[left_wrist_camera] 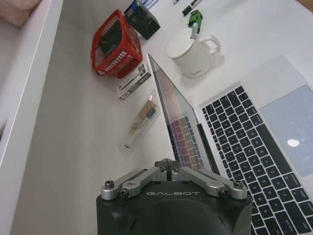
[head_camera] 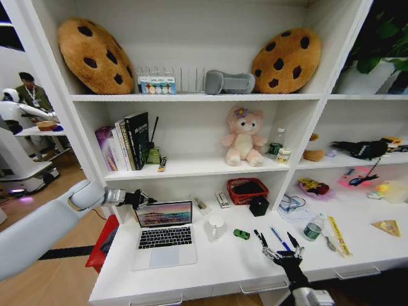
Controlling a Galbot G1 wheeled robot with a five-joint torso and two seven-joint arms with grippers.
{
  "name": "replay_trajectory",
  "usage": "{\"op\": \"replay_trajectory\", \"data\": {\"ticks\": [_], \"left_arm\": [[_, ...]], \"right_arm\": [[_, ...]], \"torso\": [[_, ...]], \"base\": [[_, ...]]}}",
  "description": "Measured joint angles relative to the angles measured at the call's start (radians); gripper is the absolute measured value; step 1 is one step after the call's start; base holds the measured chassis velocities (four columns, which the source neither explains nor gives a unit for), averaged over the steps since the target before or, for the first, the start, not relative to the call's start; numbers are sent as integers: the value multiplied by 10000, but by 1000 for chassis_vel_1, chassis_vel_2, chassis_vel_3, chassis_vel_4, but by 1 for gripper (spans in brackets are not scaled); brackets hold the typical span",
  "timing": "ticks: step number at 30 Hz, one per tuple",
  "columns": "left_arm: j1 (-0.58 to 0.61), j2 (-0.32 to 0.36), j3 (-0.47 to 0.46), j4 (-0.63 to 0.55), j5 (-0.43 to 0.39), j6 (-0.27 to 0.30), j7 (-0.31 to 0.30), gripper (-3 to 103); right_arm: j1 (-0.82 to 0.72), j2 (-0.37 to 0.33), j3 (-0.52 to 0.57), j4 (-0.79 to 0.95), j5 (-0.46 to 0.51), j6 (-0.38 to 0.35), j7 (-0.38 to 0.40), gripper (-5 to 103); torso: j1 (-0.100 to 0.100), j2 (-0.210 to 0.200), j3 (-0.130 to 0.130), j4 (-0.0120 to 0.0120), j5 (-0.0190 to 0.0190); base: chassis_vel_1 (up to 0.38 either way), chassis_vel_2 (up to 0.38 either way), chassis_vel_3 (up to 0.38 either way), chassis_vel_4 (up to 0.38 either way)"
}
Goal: Organize the objects on the table.
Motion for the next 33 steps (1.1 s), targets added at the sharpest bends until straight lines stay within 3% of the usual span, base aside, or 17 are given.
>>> {"op": "replay_trajectory", "data": {"ticks": [4,9,19,22,23,24,33], "left_arm": [[494,209,-296,-401,-99,-90,-31,0],[1569,379,-1057,-1216,378,-1,349,0],[2675,527,-1794,-1917,917,-100,434,0],[3366,621,-2431,-2400,1335,-93,168,0],[4227,651,-2677,-2609,1524,-39,135,0],[4757,688,-2847,-2736,1741,-31,165,0],[5876,658,-3125,-3002,2284,-74,411,0]], "right_arm": [[2,9,-34,-5,31,-10,64,100],[25,5,-110,40,21,-41,72,100],[9,16,-157,78,-14,-55,72,100],[40,-23,-137,60,-13,-50,81,100],[25,-49,-88,71,13,-48,101,100],[-2,-40,-68,81,22,-36,108,100],[-93,136,-84,103,-10,18,134,100]], "torso": [[1,1,0,0,-3],[0,0,0,0,-5],[0,0,0,0,-3],[1,1,-1,-8,7],[1,0,0,2,-13],[0,0,0,1,-4],[0,0,0,0,-4]], "base": [[0,0,0,0],[0,0,0,0],[0,0,0,0],[0,0,0,0],[0,0,0,0],[0,0,0,0],[0,0,0,0]]}}
